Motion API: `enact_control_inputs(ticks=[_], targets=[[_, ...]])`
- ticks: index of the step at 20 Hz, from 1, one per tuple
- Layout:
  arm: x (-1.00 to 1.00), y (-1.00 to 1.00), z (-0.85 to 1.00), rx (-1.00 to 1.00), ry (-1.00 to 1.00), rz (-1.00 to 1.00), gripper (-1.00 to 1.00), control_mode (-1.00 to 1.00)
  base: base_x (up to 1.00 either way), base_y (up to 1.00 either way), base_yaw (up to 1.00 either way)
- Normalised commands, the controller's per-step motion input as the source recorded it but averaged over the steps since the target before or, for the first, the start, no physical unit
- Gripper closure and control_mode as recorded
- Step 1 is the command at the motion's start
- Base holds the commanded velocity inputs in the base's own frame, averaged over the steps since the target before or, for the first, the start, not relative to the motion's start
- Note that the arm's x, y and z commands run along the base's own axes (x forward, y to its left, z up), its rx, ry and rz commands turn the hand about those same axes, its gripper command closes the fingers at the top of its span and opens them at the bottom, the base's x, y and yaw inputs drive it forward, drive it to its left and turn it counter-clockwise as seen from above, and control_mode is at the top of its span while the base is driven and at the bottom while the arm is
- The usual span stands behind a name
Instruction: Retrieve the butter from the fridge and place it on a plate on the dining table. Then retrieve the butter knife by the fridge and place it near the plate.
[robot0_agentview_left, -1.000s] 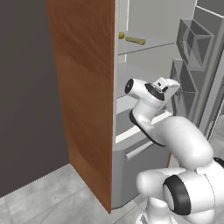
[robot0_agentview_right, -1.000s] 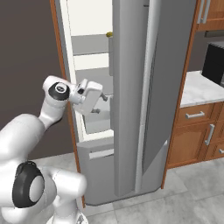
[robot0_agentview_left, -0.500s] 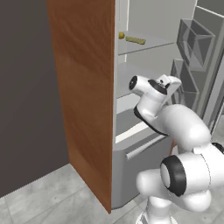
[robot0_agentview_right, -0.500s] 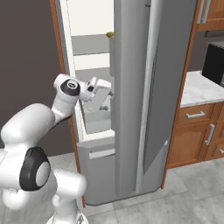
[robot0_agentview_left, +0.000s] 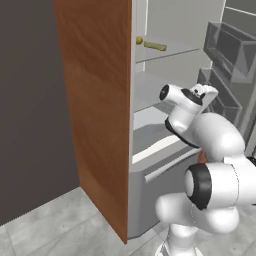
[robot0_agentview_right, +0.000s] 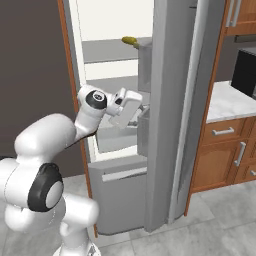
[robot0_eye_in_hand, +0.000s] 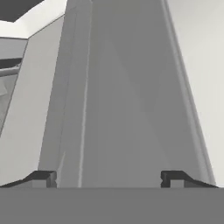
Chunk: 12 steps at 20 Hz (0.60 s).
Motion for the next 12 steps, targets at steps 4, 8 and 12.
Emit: enact_control_inputs(ticks=[4,8,12], targets=[[-0.17,-1.00,-0.22,0.03,-0.04,0.00,-1.00,-1.00,0.00,0.00,0.00],[-0.14,-1.00,-0.10,0.05,-0.04,0.00,-1.00,-1.00,0.00,0.00,0.00],[-0.08,-1.00,-0.01,0.03,-0.05,0.00,-1.00,-1.00,0.00,0.00,0.00]])
